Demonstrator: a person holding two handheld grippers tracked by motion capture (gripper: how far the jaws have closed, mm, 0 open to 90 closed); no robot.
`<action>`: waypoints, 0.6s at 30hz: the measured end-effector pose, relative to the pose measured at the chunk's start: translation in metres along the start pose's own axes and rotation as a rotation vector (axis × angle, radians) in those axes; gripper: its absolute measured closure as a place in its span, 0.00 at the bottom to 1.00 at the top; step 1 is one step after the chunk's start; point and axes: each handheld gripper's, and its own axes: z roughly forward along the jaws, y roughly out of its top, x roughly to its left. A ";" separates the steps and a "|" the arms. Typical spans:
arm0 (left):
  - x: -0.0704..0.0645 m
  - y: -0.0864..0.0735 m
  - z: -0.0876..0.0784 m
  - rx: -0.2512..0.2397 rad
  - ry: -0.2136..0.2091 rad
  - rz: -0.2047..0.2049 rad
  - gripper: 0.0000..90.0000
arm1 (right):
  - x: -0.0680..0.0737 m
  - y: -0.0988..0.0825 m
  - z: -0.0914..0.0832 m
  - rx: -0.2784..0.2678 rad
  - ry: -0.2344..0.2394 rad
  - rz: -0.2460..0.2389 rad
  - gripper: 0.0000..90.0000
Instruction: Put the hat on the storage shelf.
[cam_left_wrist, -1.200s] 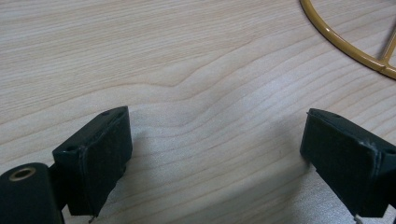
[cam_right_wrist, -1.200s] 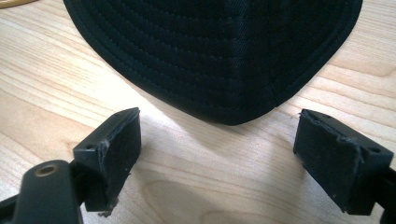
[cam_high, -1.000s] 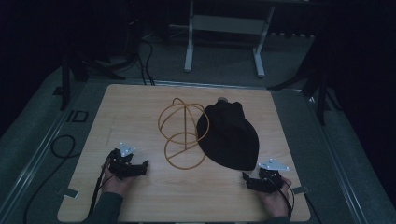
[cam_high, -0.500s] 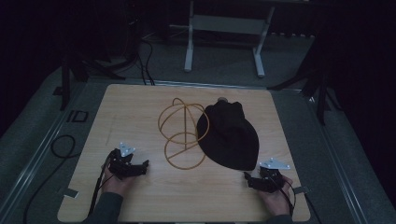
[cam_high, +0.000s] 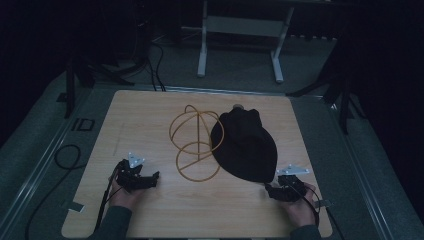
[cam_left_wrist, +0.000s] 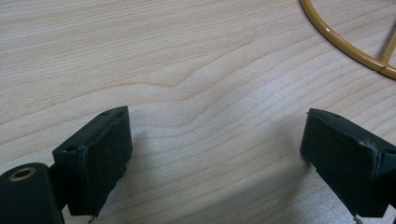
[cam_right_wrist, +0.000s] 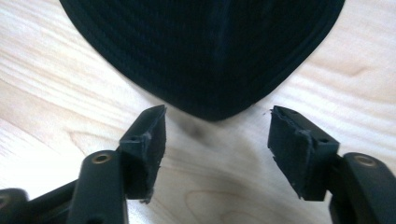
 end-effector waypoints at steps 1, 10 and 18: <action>0.000 0.000 0.000 0.000 0.000 0.000 0.11 | 0.000 0.002 -0.002 0.003 0.005 -0.007 0.42; 0.000 0.000 0.000 -0.001 -0.001 -0.003 0.10 | 0.001 0.025 -0.009 0.031 0.056 -0.054 0.42; 0.000 0.000 0.000 -0.001 -0.001 -0.003 0.10 | -0.001 0.046 -0.012 0.024 0.087 -0.067 0.40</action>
